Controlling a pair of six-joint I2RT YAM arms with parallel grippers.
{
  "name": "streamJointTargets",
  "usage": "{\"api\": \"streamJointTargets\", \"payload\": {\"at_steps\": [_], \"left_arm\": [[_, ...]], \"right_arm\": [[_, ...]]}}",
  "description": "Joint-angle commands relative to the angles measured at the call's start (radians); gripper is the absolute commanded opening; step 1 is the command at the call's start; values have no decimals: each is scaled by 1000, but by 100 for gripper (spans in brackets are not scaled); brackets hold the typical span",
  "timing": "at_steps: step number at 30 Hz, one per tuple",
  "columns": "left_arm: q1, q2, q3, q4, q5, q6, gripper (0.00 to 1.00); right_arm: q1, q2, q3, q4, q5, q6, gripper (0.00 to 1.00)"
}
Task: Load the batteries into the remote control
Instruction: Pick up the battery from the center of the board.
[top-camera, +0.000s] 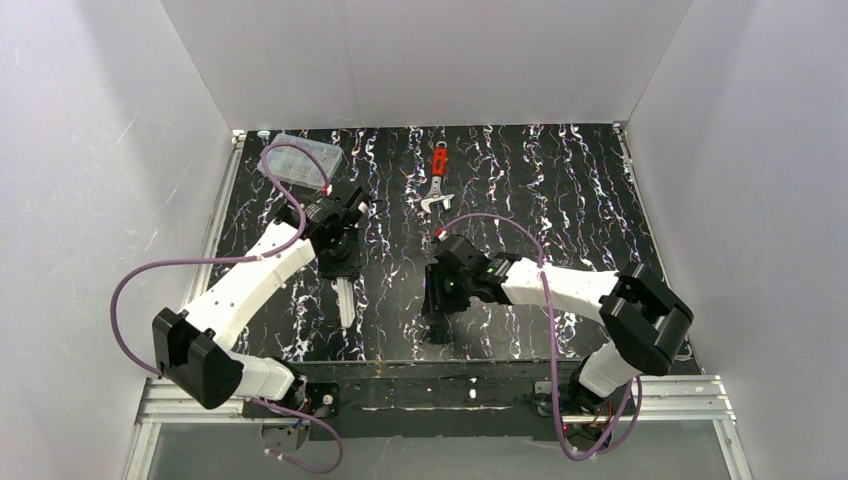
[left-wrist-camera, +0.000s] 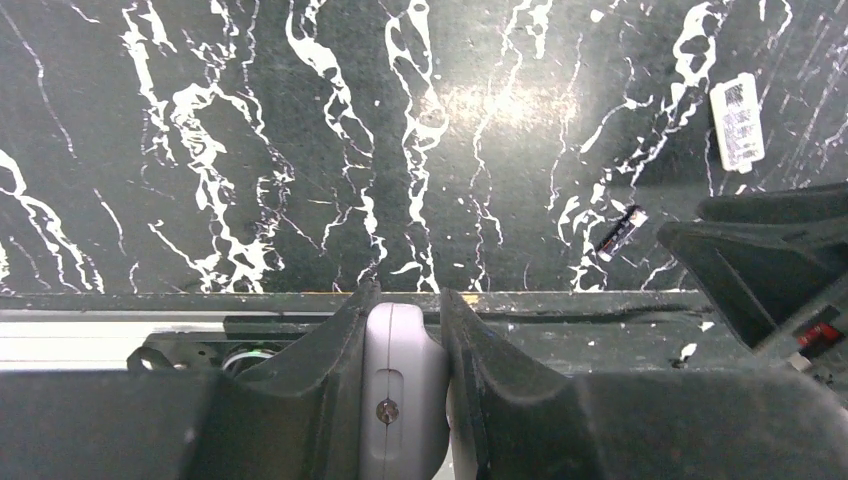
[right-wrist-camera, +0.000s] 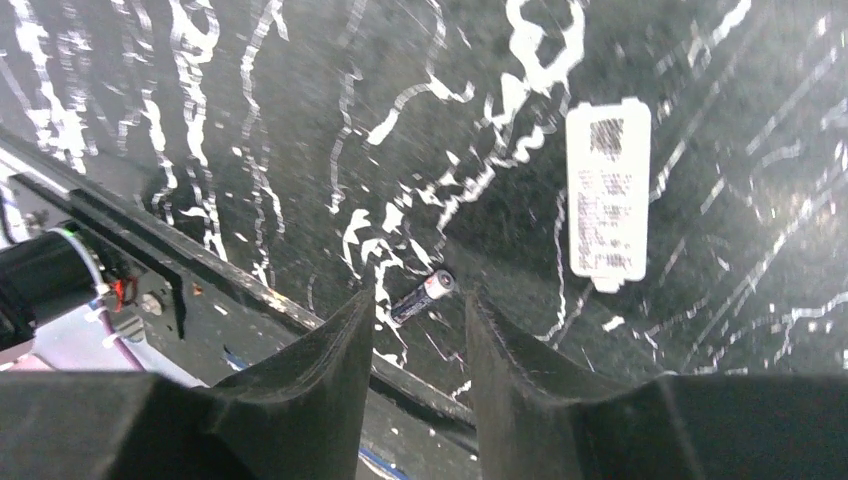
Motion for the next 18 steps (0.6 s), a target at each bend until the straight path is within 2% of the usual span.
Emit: {"api": "streamJointTargets", "payload": {"at_steps": [1, 6, 11, 18], "left_arm": [[-2, -38, -45, -88, 68, -5, 0], [-2, -79, -56, -78, 102, 8, 0], [-2, -106, -62, -67, 123, 14, 0], [-2, -130, -83, -50, 140, 14, 0]], "right_arm": [[18, 12, 45, -209, 52, 155, 50], [18, 1, 11, -243, 15, 225, 55], [23, -14, -62, -145, -34, 295, 56], [54, 45, 1, -159, -48, 304, 52]]}}
